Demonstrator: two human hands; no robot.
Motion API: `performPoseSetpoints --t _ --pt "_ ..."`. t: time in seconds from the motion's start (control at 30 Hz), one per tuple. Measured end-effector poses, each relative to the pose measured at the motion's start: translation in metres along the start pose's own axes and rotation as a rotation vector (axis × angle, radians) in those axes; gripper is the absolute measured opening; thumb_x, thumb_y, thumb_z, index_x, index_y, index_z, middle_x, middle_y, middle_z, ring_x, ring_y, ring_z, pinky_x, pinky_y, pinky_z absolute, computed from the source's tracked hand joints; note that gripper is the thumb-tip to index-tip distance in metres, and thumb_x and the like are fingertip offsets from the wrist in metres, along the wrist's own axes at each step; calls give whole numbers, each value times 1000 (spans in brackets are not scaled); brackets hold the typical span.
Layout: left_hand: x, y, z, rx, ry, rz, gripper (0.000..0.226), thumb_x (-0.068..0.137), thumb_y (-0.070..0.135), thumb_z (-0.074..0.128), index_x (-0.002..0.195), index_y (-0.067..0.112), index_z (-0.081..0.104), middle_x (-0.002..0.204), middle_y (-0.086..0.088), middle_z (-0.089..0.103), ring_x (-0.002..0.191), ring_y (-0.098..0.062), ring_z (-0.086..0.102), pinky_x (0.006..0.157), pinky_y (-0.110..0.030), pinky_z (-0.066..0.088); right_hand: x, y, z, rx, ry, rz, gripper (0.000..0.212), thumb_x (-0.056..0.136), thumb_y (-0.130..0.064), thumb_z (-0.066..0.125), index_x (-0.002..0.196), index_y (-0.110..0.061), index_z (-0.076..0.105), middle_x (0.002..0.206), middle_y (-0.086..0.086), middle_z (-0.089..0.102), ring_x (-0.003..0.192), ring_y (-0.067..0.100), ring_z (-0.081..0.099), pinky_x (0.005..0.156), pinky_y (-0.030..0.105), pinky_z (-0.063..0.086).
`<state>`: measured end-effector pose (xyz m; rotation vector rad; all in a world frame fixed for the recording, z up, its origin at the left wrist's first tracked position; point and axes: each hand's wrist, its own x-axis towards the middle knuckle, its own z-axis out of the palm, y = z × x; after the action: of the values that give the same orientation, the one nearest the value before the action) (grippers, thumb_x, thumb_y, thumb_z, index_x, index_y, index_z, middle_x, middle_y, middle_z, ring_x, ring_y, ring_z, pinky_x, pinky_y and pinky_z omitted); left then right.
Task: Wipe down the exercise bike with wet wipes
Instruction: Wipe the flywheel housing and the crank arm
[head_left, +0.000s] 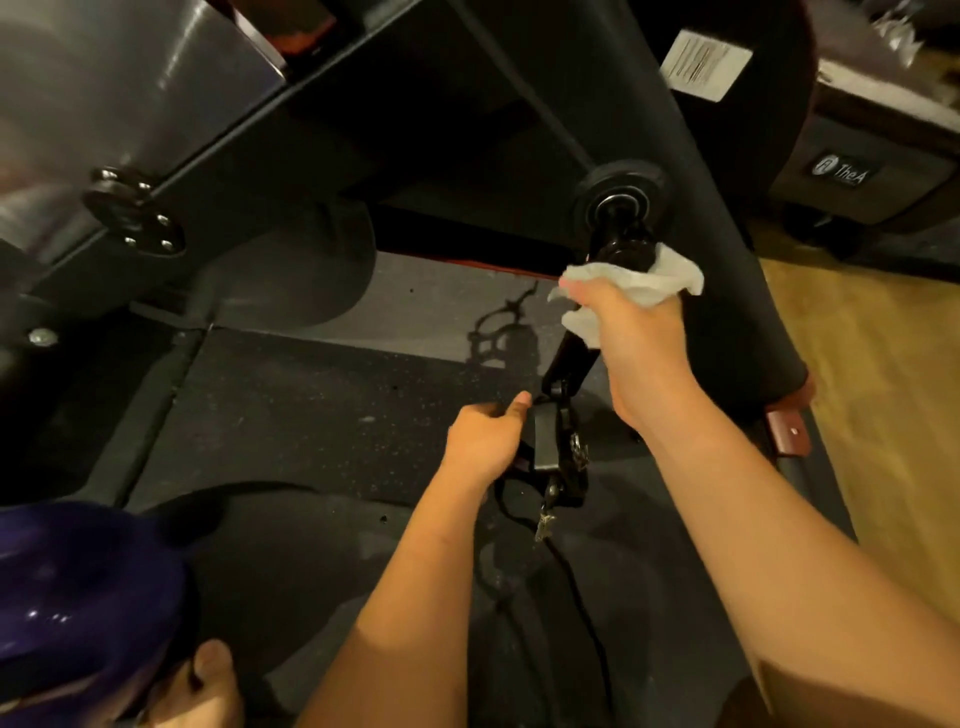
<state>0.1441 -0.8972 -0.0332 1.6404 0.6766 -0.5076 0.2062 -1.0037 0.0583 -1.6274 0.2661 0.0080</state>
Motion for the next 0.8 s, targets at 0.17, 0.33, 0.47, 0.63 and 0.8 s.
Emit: performPoseSetpoints --t 0.17,0.33,0.47,0.63,0.8 --pt "-7 9 -19 94 -24 188 43 89 42 67 105 3 70 78 -6 70 54 -13 67 60 -26 53 -9 32 -14 -641 -254 186 54 75 -56 73 118 -28 58 107 -8 64 96 9 61 78 27 49" --pt "-35 36 -57 -49 -202 344 19 94 13 64 112 10 67 91 -13 71 71 -26 73 66 -36 62 -12 16 -31 -960 -403 140 33 89 -51 60 102 -21 53 90 -3 58 82 12 56 71 28 45" --pt "-20 25 -52 -168 80 338 32 89 6 68 118 15 57 105 -10 66 79 -23 72 74 -33 60 -14 0 -39 -1209 -386 -13 23 100 -20 48 78 -14 47 75 2 45 63 11 42 59 29 34" --pt "-13 -20 -16 -170 37 -31 64 81 58 63 126 13 60 118 -7 68 106 -24 65 97 -42 50 -21 15 -39 -1198 -372 -30 17 98 -12 49 108 -4 60 97 12 58 83 23 49 70 30 36" --pt "1 -20 -23 -225 78 21 57 74 66 66 100 16 64 100 -4 73 91 -24 70 89 -40 55 -20 23 -56 -1044 -140 -219 15 88 -7 62 101 -3 56 97 11 53 87 23 56 69 22 45"
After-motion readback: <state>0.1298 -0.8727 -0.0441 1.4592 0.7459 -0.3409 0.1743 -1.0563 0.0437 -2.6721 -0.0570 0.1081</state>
